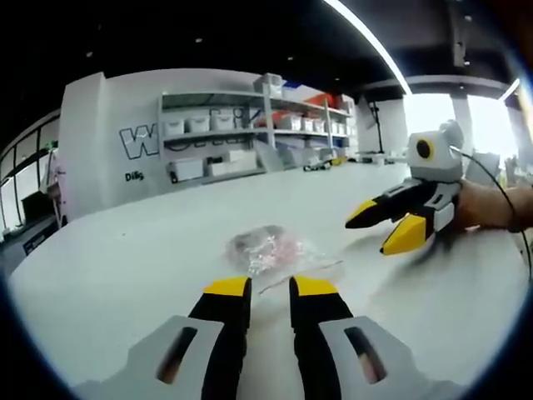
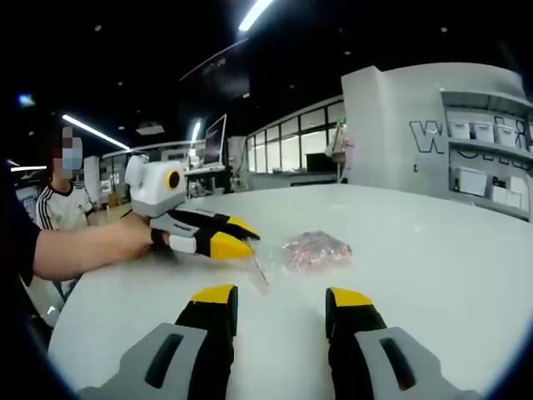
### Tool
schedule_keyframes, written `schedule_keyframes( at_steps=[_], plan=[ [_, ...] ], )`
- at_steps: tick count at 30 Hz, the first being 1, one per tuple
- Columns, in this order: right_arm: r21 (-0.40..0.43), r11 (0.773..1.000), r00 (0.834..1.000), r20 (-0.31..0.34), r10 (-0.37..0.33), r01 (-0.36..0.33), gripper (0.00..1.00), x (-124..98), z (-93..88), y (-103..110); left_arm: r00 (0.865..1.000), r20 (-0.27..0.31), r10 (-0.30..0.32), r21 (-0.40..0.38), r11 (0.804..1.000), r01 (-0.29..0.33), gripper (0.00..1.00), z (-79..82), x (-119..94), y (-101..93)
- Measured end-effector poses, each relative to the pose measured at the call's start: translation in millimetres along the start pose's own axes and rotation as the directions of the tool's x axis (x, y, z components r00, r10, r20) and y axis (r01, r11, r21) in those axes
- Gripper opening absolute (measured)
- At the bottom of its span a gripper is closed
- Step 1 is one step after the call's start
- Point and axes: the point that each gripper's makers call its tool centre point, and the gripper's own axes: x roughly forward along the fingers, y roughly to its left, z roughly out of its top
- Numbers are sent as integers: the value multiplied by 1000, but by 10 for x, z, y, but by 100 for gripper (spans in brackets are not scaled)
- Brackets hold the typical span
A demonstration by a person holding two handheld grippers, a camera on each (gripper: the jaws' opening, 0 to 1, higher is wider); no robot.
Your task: Open the resealable bag by pulling the two sides of the seal apart until the entire bag opening is separated and visibly accessible.
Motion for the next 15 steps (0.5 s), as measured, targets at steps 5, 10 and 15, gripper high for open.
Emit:
schedule_keyframes(
  at_steps=[5,10,15],
  plan=[
    [-1,1000,1000,-2,0,0,40,-1,-3,0,1000,-5,1,-11,1000,-1,16,-9,3,7],
    [-1,1000,1000,-2,0,0,40,0,-2,-2,1000,-3,-5,-15,1000,5,13,-9,-2,-17],
    [-1,1000,1000,-2,-1,1,40,0,-2,-5,1000,-3,-16,-18,1000,16,9,-8,1,-34]
  ],
)
